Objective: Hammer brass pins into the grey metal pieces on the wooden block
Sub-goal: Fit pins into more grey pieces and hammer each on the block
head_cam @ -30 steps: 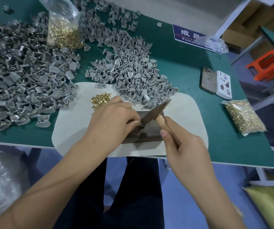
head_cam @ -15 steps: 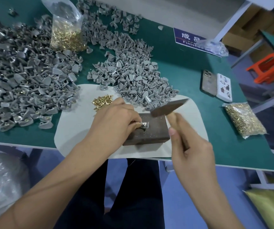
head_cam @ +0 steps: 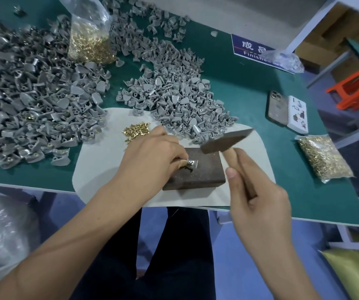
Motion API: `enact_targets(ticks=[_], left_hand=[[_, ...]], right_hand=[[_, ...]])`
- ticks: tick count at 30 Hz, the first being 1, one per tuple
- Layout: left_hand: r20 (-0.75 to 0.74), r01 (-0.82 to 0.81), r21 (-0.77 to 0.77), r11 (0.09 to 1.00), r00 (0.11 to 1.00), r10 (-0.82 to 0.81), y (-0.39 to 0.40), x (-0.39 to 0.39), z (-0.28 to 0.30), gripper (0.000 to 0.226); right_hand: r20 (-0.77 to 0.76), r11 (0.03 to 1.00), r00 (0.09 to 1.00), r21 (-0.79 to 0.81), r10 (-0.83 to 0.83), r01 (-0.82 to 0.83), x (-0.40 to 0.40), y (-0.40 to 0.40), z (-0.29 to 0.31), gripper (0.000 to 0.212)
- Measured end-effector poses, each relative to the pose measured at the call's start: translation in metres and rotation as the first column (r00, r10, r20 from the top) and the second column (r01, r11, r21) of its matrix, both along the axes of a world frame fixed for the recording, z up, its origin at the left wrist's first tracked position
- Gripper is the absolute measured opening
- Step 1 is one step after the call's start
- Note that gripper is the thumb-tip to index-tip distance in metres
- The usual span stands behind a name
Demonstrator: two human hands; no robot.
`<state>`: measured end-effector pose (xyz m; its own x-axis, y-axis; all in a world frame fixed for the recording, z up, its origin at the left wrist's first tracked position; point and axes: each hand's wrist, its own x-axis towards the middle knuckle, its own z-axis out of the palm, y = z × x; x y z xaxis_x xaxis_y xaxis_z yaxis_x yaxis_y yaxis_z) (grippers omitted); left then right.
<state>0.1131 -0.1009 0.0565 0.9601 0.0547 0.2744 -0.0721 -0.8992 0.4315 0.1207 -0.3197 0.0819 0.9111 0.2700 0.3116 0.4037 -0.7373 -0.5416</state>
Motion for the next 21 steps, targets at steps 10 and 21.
enact_targets(ticks=[10, 21], left_hand=[[-0.003, -0.022, -0.007, 1.0, 1.0, 0.022, -0.001, 0.0, -0.001, 0.016], [-0.023, -0.033, 0.021, 0.999, 0.999, 0.033, -0.002, 0.0, -0.001, 0.017]], right_hand=[[-0.173, 0.966, 0.984, -0.245, 0.045, -0.087, 0.002, 0.003, 0.002, 0.039], [-0.181, 0.962, 0.982, -0.253, 0.06, -0.105, 0.005, -0.003, 0.001, 0.036]])
